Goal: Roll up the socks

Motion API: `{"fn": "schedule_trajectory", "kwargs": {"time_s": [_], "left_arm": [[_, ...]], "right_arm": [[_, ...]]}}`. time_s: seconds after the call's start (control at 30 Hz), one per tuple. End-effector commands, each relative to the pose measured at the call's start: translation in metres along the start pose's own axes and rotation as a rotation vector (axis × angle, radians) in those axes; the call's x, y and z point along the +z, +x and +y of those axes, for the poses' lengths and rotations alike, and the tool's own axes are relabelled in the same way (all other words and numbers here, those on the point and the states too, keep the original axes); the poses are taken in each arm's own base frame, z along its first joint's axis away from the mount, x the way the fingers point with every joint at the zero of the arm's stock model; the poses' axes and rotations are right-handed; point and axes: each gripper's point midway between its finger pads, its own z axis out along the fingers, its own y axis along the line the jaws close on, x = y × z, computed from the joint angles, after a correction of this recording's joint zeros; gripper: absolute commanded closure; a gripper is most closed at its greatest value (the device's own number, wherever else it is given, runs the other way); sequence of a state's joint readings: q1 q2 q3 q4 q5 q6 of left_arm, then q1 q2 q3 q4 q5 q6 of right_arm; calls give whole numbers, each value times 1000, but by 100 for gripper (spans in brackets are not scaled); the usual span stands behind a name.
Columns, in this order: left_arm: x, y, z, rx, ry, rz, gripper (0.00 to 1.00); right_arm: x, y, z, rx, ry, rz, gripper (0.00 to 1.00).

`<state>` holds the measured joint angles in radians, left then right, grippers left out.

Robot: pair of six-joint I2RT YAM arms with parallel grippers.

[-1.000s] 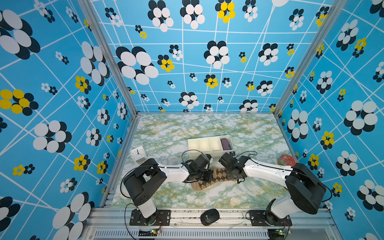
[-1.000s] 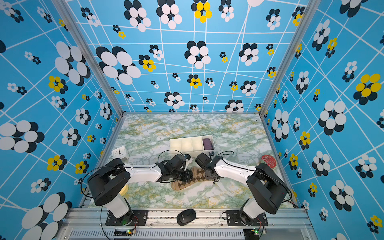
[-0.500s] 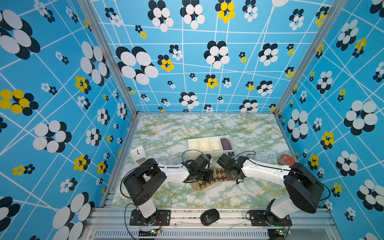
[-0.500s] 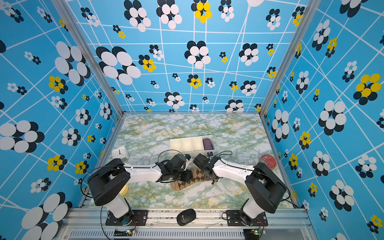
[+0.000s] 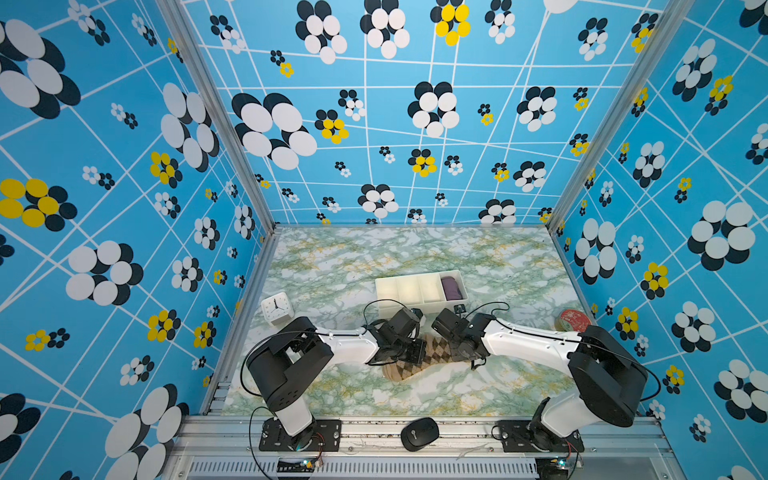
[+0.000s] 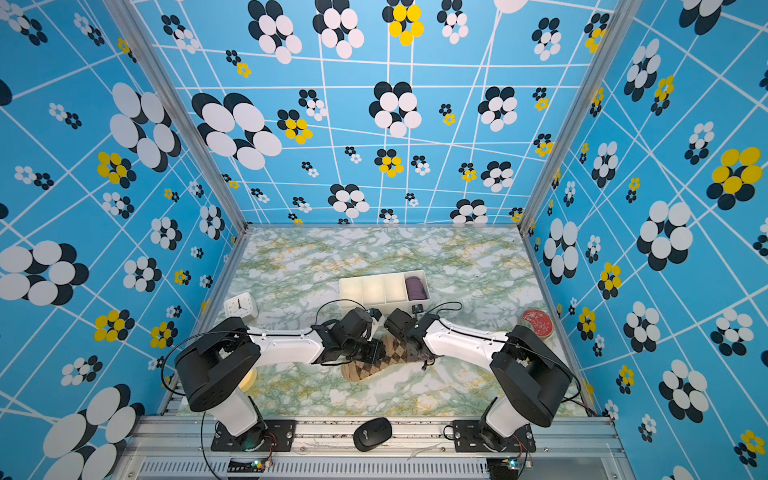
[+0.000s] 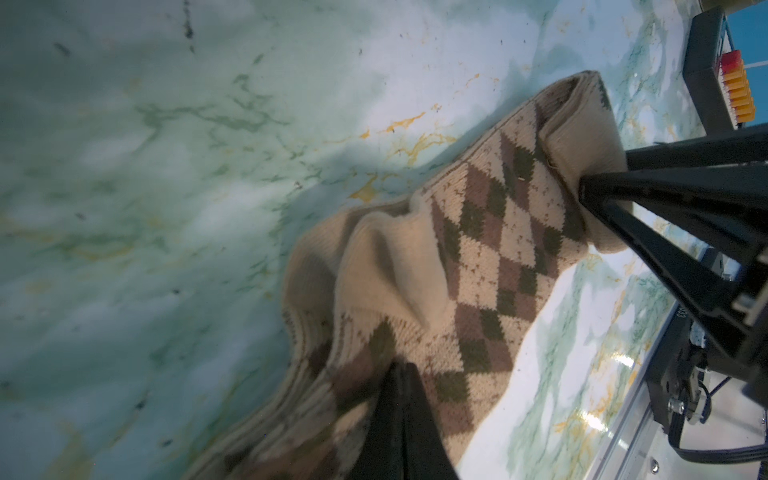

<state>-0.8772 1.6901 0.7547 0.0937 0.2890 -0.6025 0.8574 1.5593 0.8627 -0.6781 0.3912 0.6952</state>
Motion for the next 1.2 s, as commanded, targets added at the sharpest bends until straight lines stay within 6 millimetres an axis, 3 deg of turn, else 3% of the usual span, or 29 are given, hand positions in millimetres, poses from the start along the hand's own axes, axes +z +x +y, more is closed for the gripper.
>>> {"fn": "schedule_trajectory", "kwargs": {"time_s": [0.0, 0.5, 0.67, 1.17], "left_arm": [[0, 4, 5, -5, -18, 32, 94], [0, 4, 4, -6, -13, 33, 94], [-1, 3, 4, -7, -9, 32, 94], [-6, -2, -1, 0, 2, 20, 94]], "right_arm": [[-12, -6, -1, 9, 5, -27, 79], [-10, -6, 13, -18, -12, -17, 78], [-7, -3, 19, -15, -40, -7, 71], [-10, -1, 26, 6, -124, -35, 66]]}}
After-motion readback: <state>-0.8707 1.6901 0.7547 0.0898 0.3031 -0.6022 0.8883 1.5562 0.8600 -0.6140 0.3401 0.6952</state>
